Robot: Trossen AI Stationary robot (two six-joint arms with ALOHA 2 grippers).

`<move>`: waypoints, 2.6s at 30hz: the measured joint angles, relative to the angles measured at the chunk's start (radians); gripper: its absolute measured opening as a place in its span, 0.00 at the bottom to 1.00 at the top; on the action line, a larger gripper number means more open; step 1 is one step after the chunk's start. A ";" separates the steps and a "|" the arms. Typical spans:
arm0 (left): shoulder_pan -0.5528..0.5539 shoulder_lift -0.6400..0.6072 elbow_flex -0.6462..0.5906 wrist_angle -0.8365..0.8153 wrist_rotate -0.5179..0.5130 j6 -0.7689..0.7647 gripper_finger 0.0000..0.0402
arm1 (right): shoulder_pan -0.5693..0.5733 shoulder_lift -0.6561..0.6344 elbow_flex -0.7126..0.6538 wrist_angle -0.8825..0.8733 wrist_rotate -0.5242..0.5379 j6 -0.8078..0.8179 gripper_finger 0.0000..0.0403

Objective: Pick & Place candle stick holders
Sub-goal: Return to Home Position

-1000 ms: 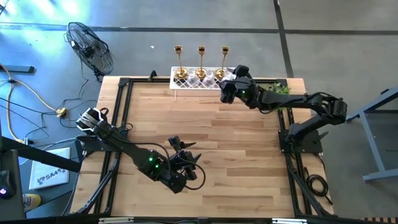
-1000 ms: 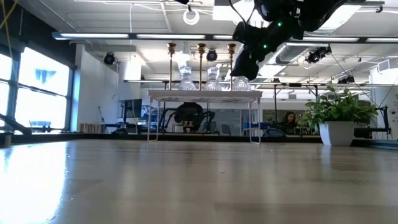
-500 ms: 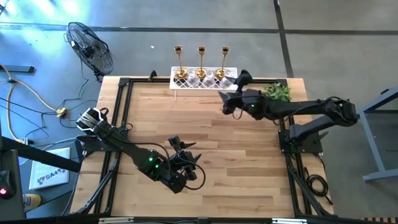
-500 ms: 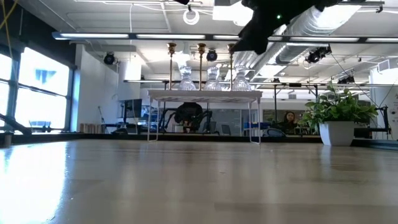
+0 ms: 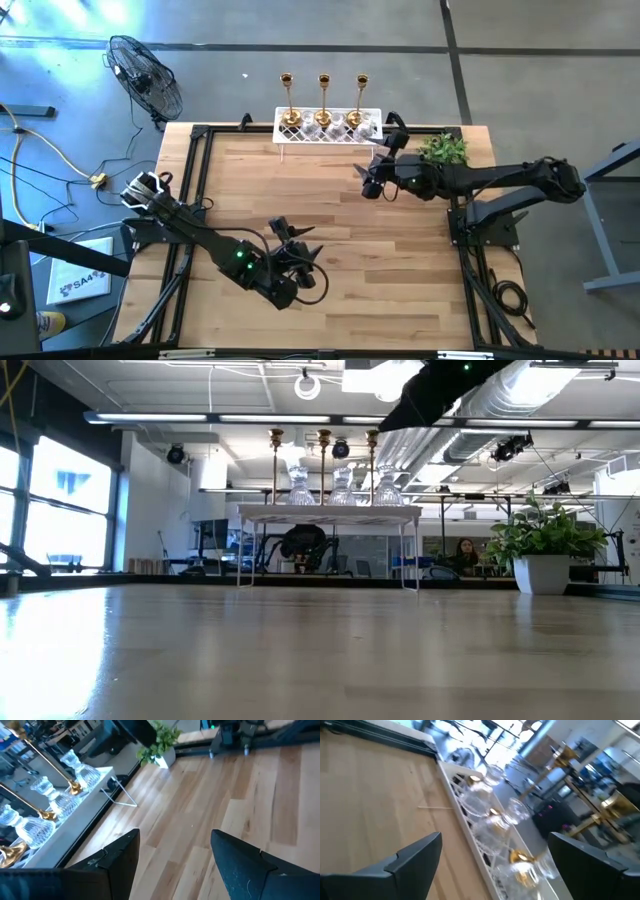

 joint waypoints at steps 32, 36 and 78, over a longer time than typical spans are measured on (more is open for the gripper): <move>0.002 -0.422 0.002 -0.520 -0.067 -0.081 0.01 | 0.204 -0.336 0.150 -0.416 0.738 -0.362 0.01; 0.001 -0.452 0.002 -0.715 -0.065 -0.287 0.01 | 0.203 -0.522 0.150 -0.627 0.497 -0.069 0.01; -0.329 -0.785 -1.081 1.033 0.436 0.326 0.00 | 0.203 -0.984 -0.662 0.148 -0.654 0.326 0.00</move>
